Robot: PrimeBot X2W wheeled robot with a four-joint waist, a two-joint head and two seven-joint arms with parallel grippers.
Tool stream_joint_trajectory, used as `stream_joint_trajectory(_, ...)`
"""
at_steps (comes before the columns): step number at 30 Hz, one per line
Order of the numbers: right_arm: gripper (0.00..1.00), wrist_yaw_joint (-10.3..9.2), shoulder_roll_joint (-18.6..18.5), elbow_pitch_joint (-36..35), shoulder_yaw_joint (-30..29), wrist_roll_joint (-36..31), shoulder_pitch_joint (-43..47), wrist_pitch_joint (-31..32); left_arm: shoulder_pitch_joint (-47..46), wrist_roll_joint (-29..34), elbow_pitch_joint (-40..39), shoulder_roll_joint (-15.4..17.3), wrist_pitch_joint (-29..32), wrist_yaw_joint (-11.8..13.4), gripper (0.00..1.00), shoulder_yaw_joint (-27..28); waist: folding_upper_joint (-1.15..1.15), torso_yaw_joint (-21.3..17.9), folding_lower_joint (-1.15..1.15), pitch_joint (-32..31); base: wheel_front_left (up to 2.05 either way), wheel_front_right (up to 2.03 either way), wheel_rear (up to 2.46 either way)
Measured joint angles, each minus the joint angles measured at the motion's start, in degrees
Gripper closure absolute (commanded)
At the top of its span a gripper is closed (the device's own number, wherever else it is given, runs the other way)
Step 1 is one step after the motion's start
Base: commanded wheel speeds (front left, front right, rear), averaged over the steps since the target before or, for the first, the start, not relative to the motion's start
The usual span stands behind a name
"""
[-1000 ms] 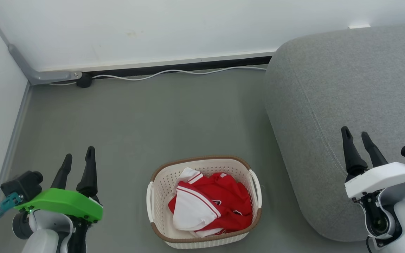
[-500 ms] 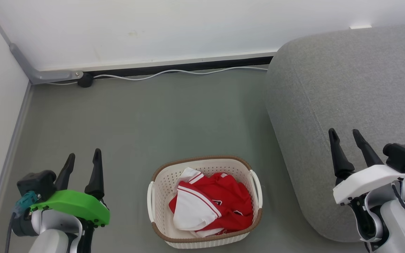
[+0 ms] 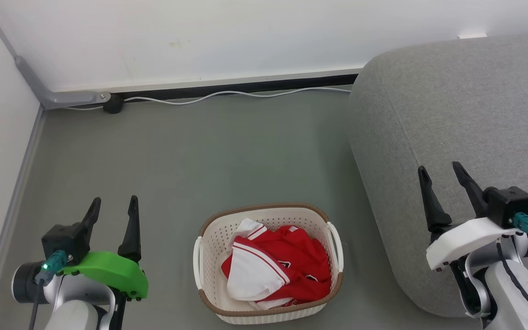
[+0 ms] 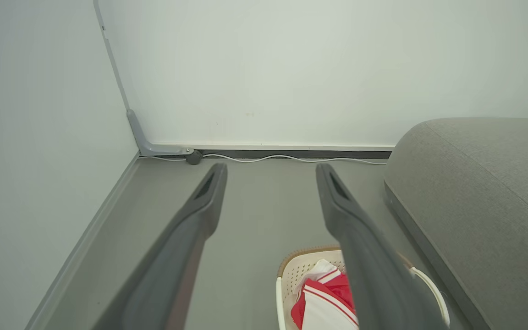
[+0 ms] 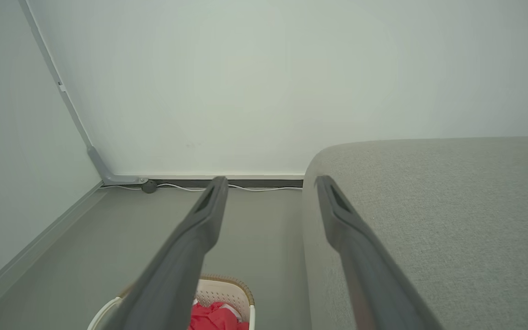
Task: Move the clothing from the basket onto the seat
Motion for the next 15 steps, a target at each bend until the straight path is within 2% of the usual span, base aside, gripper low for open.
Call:
stream_joint_trajectory(8,0.00,-1.35,-0.03,-0.30,0.69,-3.44,-0.03,-1.16,0.00,5.15,-0.49,0.71,-0.93,1.01,0.00,-0.92,0.00,0.17,0.00,-0.09,0.00,0.00,0.00)
stream_joint_trajectory(15,0.00,-1.35,0.02,-0.24,0.63,-3.44,-0.03,-1.33,0.00,5.30,-0.49,0.71,-0.91,1.01,0.00,-0.93,0.00,0.25,0.00,-0.04,0.00,0.00,0.00)
